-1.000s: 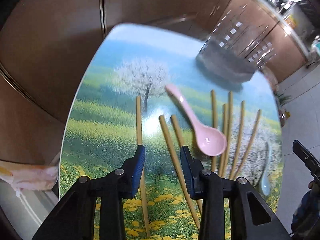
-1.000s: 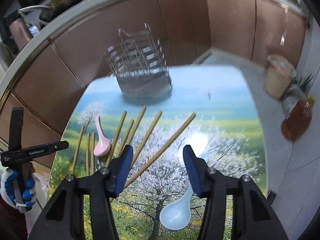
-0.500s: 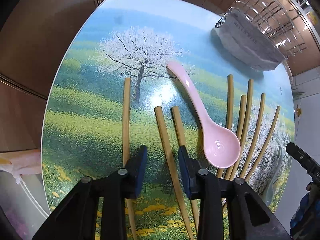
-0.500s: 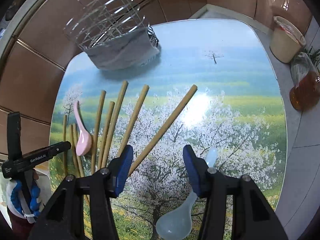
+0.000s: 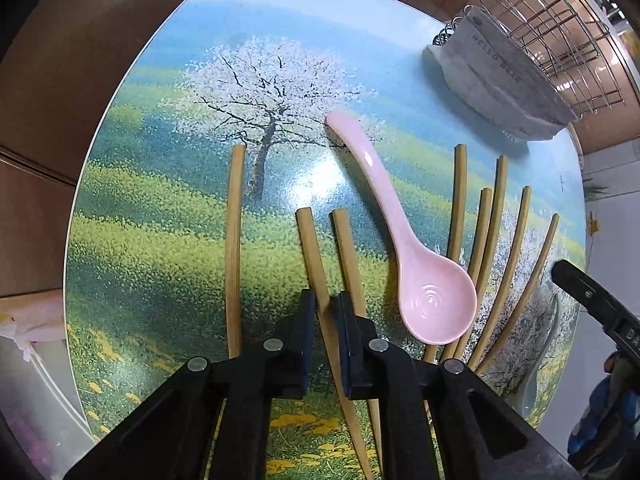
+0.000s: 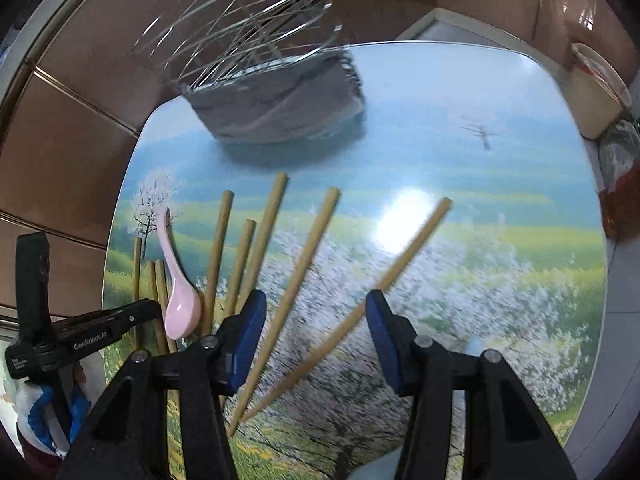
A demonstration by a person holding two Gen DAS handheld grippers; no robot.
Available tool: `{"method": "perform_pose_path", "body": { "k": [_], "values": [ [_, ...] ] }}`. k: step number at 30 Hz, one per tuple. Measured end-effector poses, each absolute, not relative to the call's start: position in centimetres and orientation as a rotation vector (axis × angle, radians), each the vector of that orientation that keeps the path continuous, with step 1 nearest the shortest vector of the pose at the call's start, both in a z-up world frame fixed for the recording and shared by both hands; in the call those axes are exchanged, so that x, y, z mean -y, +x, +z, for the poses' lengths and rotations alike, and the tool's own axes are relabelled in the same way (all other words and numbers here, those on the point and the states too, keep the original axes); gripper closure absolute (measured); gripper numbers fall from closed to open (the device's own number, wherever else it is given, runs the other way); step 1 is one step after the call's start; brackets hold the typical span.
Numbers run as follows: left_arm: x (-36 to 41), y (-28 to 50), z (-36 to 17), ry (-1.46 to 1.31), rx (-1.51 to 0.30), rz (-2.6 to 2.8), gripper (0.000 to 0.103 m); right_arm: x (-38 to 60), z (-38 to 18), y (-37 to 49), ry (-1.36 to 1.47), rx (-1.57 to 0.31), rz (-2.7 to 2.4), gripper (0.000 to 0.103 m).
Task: Organize utensils
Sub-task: 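Lower the left tool onto a chopstick and close it while the right tool grasps another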
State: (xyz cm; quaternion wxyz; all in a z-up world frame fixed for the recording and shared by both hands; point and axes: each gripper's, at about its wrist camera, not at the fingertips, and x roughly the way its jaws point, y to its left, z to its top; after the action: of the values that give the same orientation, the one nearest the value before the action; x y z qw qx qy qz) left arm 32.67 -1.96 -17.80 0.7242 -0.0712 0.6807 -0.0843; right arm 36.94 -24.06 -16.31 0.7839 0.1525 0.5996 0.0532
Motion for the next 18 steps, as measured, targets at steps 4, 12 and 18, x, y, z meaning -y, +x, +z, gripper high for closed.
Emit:
{"method": "perform_pose_path", "body": {
  "k": [4,12,18],
  "values": [
    [1.1,33.3,-18.2,-0.188,-1.521,-0.187,0.094,22.8,-17.2,38.2,0.286,-1.316,0.088,0.054],
    [0.1,33.9,-18.2,-0.197,-1.539,-0.181,0.094,22.2,-18.7,39.7,0.241,-1.359,0.047,0.062],
    [0.2,34.0,-18.4,-0.197,-1.552,-0.179,0.094,21.6,-18.9,40.4,0.194,-1.383,0.029,0.067]
  ]
}}
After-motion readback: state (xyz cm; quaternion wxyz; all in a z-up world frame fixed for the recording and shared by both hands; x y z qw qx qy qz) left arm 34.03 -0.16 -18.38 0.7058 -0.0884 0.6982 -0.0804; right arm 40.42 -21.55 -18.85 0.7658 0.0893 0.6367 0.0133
